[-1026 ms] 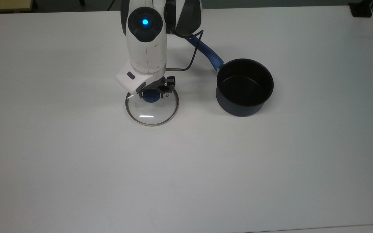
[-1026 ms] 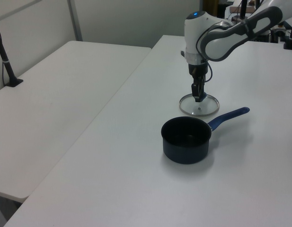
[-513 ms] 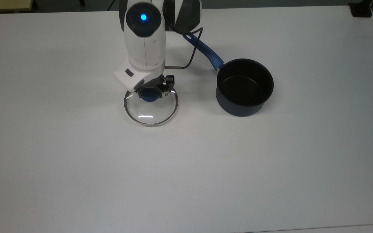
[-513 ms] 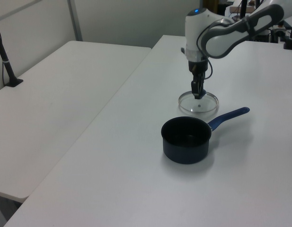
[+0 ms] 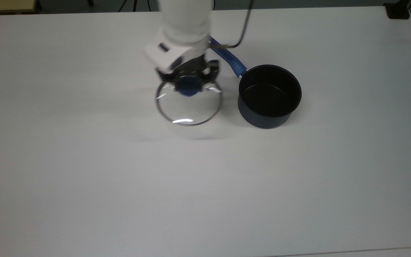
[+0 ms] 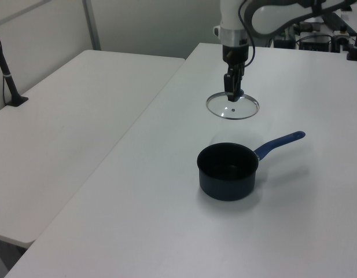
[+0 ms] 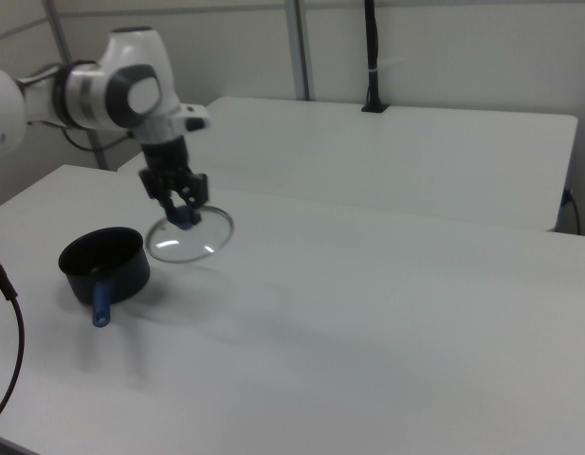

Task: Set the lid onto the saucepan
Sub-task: 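Lift the lid and carry it over the navy saucepan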

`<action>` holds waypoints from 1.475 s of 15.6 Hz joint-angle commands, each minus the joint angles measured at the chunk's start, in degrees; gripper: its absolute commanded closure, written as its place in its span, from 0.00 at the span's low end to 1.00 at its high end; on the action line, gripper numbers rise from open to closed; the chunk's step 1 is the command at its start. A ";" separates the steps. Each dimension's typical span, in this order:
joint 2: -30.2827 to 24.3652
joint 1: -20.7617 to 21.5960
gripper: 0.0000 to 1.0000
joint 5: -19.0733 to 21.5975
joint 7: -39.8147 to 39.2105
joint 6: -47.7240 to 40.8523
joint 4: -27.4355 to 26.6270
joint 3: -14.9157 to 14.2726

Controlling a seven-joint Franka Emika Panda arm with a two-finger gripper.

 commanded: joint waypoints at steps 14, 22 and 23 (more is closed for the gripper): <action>1.83 18.39 0.51 -0.46 14.82 4.73 -0.85 -0.25; 1.92 19.80 0.47 -0.54 15.18 4.56 -2.17 -0.25; 1.92 19.89 0.47 -0.54 15.18 4.55 -2.52 -0.25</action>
